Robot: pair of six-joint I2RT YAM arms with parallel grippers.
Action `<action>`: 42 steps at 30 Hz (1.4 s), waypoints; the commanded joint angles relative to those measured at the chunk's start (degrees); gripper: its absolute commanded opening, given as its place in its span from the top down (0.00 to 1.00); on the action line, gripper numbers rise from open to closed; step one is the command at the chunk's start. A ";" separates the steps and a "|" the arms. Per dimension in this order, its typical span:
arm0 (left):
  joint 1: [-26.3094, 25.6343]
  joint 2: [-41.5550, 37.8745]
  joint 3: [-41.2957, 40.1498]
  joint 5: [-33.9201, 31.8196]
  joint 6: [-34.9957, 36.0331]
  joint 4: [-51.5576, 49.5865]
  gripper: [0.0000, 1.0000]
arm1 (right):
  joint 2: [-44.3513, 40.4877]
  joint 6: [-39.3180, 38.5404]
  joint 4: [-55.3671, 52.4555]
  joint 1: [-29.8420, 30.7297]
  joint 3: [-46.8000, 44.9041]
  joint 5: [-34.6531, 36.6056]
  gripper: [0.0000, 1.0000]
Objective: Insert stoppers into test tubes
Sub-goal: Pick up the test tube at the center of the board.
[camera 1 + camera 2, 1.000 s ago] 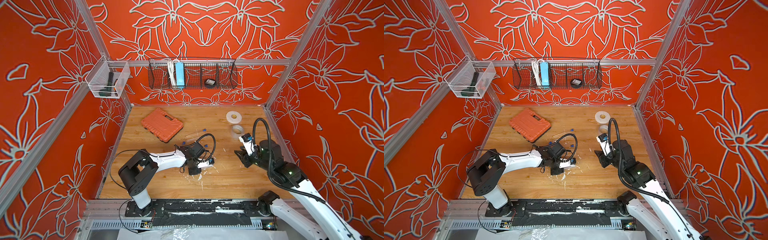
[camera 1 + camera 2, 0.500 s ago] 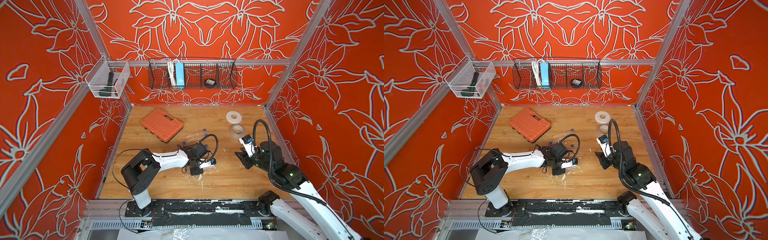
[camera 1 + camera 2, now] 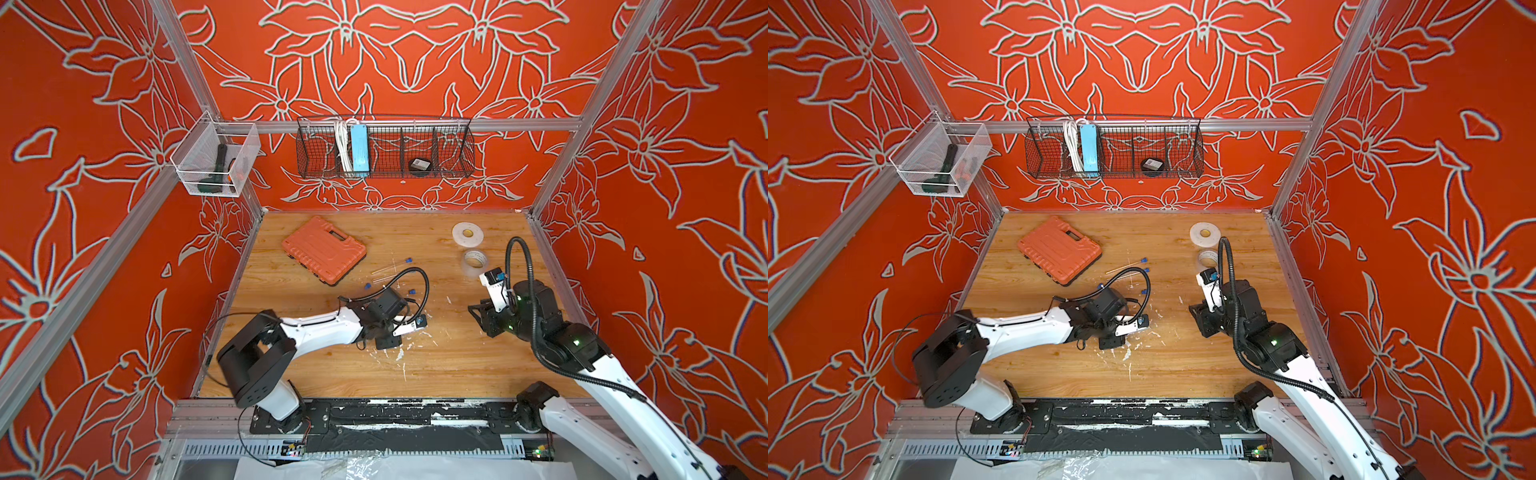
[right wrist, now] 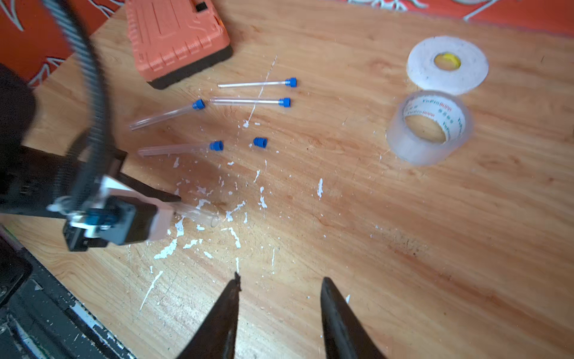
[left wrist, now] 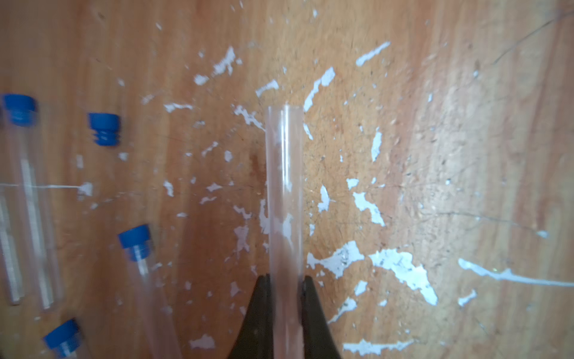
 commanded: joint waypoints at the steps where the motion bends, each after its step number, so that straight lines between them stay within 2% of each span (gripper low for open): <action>1: 0.38 -6.22 -3.45 4.52 3.10 9.76 0.99 | 3.51 10.00 -4.13 0.03 2.04 -7.14 0.54; 5: 0.38 -11.63 -8.30 7.72 4.27 16.86 0.98 | 7.22 15.54 1.04 0.03 2.13 -20.23 0.48; 11: 0.38 -13.10 -10.02 9.11 4.92 18.61 0.97 | 11.03 19.55 10.10 0.54 1.92 -28.32 0.42; 21: 0.38 -12.82 -9.68 10.10 3.70 19.83 0.97 | 20.46 19.50 10.73 6.00 3.95 -25.85 0.43; 24: 0.38 -12.38 -9.33 9.77 3.09 19.80 0.97 | 22.25 19.99 11.43 7.87 4.84 -25.44 0.48; 29: 0.38 -12.24 -9.11 9.64 2.56 19.46 0.97 | 23.29 21.40 13.21 8.69 4.69 -24.88 0.62; 36: 0.38 -12.96 -9.41 10.14 1.75 20.36 0.97 | 23.93 21.36 13.03 8.78 4.77 -24.87 0.69; 42: 0.38 -13.59 -9.63 10.98 1.31 20.97 0.97 | 24.69 21.17 13.36 8.87 4.73 -25.02 0.71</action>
